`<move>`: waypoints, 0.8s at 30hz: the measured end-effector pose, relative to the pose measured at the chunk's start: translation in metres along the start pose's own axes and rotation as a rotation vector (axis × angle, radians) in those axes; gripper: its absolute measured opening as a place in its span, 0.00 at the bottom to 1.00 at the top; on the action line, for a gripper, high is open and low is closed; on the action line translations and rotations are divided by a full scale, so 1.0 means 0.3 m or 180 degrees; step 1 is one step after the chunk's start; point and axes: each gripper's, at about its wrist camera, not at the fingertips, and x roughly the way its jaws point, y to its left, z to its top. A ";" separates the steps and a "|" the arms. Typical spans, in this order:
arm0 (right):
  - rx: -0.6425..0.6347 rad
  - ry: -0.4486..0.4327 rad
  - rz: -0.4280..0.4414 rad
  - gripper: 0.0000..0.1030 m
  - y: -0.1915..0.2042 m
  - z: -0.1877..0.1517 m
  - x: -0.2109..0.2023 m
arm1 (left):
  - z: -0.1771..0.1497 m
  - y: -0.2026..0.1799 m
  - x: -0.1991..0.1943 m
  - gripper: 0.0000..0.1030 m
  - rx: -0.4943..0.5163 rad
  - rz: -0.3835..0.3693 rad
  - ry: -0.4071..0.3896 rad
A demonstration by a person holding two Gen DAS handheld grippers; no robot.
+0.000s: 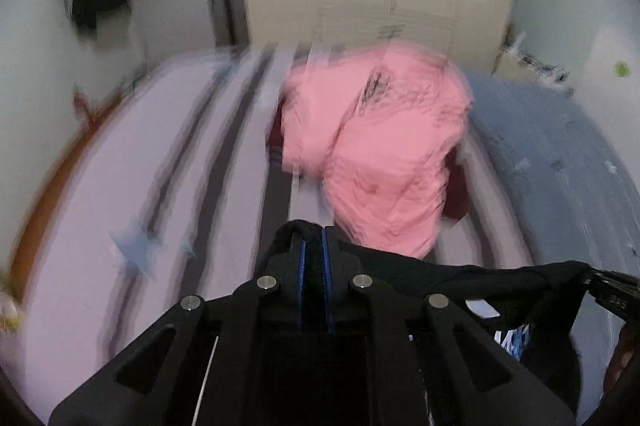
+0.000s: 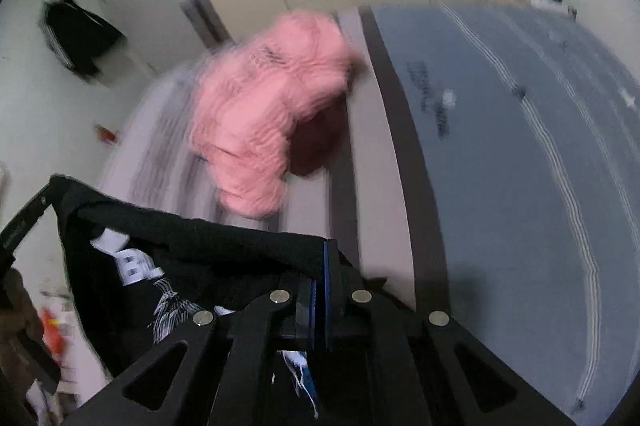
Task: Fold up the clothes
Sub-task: 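Lower the sweatshirt flat onto the bed beside the pink shirt with both grippers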
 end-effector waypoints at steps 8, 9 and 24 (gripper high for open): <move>0.0063 -0.0026 0.0032 0.15 -0.078 -0.069 0.332 | -0.229 0.125 0.081 0.54 -0.0370 -0.0445 0.0049; 0.0016 0.0019 0.0042 0.20 -0.087 -0.074 0.338 | -0.260 0.158 0.036 0.62 -0.0410 -0.0478 -0.0006; -0.0424 0.0215 -0.0152 0.57 -0.264 -0.559 -0.106 | -0.691 0.285 -0.080 0.66 -0.0166 -0.0192 0.0623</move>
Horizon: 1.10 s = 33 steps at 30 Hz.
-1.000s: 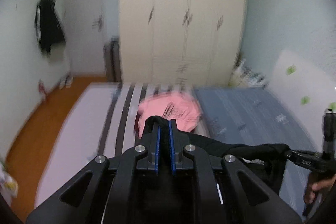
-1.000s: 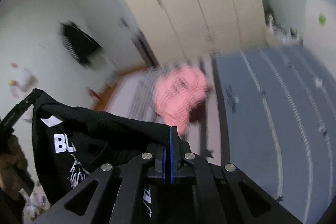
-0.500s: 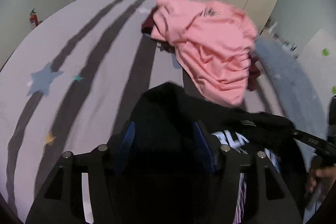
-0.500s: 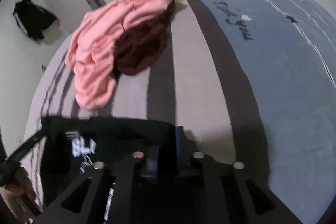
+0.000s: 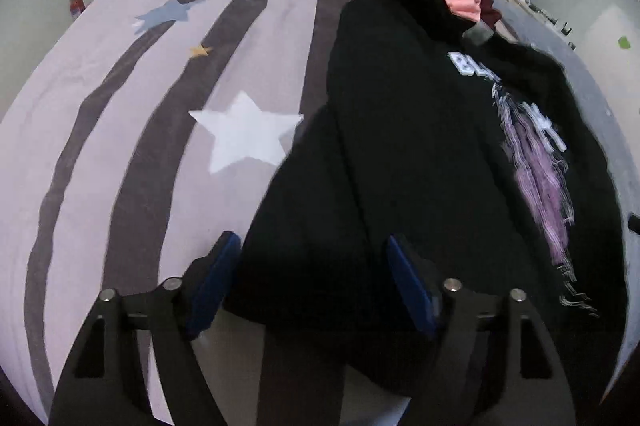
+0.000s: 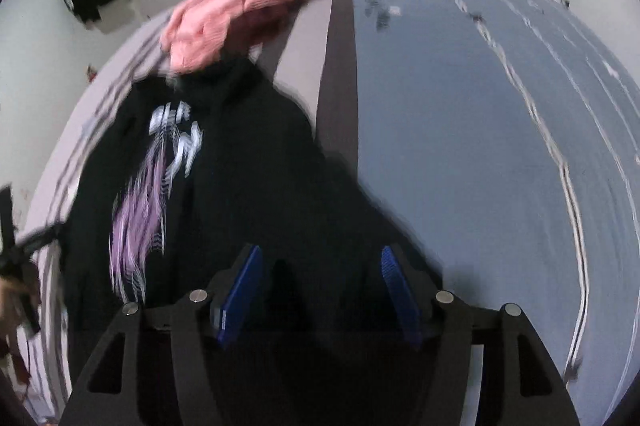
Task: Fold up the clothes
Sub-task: 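Lower the sweatshirt flat onto the bed beside the pink shirt with both grippers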
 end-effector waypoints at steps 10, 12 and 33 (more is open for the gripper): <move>-0.0425 0.0158 -0.0161 0.57 0.234 -0.191 0.021 | 0.235 0.160 -0.159 0.05 0.0020 0.0481 -0.0468; -0.0484 0.0061 -0.0221 0.57 0.257 -0.191 -0.008 | 0.324 0.240 -0.188 0.05 0.0044 0.0678 -0.0521; -0.0629 -0.0118 -0.0568 0.02 0.190 -0.134 0.015 | -0.033 0.020 -0.192 0.41 -0.0447 0.0110 -0.0226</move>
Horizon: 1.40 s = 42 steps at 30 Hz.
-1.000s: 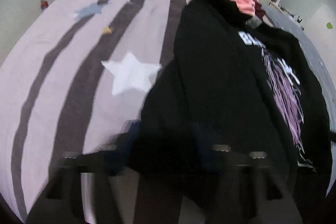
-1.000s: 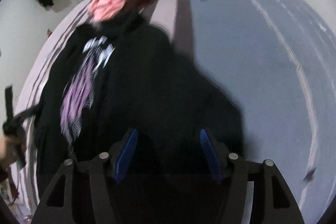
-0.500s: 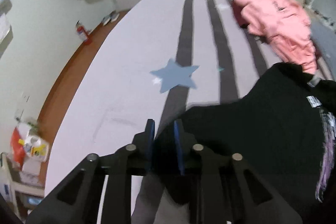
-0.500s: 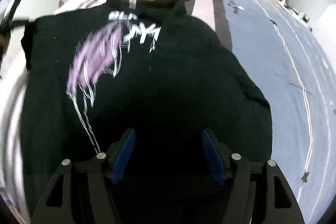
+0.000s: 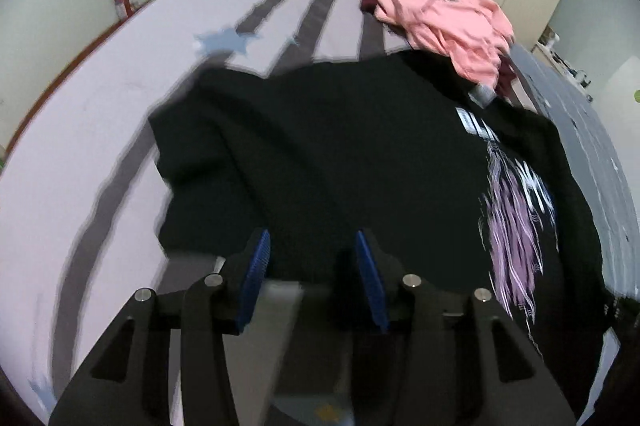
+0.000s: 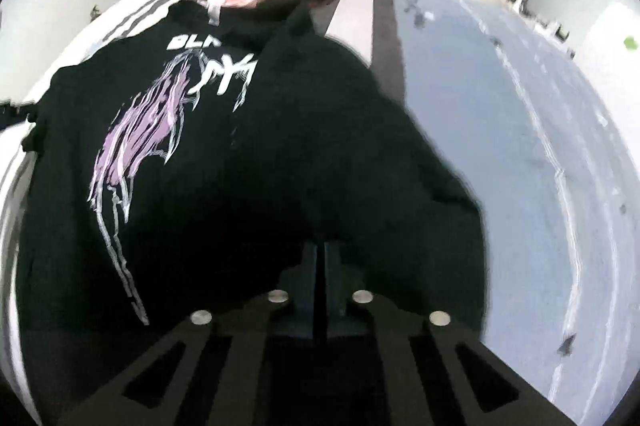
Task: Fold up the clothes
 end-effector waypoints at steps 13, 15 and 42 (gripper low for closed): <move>0.0742 -0.0291 -0.1227 0.04 -0.757 0.510 0.074 | 0.094 -0.011 -0.041 0.41 0.0146 0.0181 -0.0230; 0.0987 -0.0047 -0.1300 0.16 -0.904 0.574 0.140 | 0.100 -0.020 -0.045 0.41 0.0158 0.0188 -0.0259; -0.0460 0.0334 -0.0045 0.45 -0.351 0.579 0.494 | 0.111 -0.067 0.180 0.41 0.0204 0.0126 -0.0116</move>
